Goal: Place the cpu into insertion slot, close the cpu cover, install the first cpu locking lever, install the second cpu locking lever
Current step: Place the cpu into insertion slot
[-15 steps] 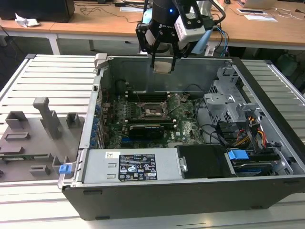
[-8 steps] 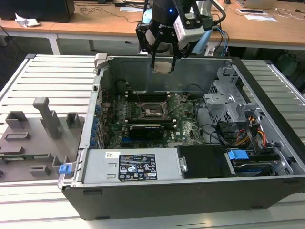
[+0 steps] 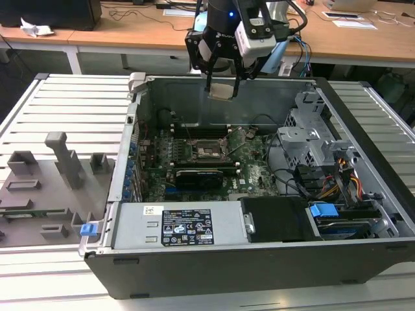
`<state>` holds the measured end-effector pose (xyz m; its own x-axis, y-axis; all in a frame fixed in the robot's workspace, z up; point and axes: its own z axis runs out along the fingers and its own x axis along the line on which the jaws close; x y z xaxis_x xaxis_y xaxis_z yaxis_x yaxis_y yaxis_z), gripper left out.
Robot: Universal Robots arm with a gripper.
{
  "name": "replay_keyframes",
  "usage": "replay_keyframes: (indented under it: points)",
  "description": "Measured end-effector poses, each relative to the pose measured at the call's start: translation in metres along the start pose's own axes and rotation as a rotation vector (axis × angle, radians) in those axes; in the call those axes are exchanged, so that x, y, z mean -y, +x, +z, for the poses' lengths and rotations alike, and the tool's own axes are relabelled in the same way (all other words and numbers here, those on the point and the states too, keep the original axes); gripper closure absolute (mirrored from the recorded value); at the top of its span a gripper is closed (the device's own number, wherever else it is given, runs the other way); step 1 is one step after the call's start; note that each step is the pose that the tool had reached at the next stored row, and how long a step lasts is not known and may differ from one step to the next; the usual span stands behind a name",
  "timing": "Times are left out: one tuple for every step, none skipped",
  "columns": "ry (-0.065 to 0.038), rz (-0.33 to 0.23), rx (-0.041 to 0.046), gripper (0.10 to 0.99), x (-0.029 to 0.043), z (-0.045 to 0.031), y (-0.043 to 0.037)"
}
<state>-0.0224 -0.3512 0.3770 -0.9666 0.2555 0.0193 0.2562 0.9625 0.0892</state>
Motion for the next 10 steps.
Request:
replay_keyframes:
  points:
    - [0.0,0.003,0.0003,0.557,0.0,0.0,0.0]
    - [0.0,0.008,0.0007,0.557,0.0,0.0,0.0]
    - [0.0,0.012,0.0011,0.557,0.0,0.0,0.0]
    - [0.0,0.015,0.0013,0.557,0.0,0.0,0.0]
    - [0.0,0.018,0.0016,0.557,0.0,0.0,0.0]
    - [0.0,0.022,0.002,0.557,0.0,0.0,0.0]
    - [-0.001,0.027,0.0024,0.557,0.0,0.0,0.0]
    - [-0.001,0.031,0.0028,0.557,0.0,0.0,0.0]
    - [-0.001,0.036,0.0033,0.557,0.0,0.0,0.0]
    - [-0.001,0.04,0.0036,0.557,0.0,0.0,0.0]
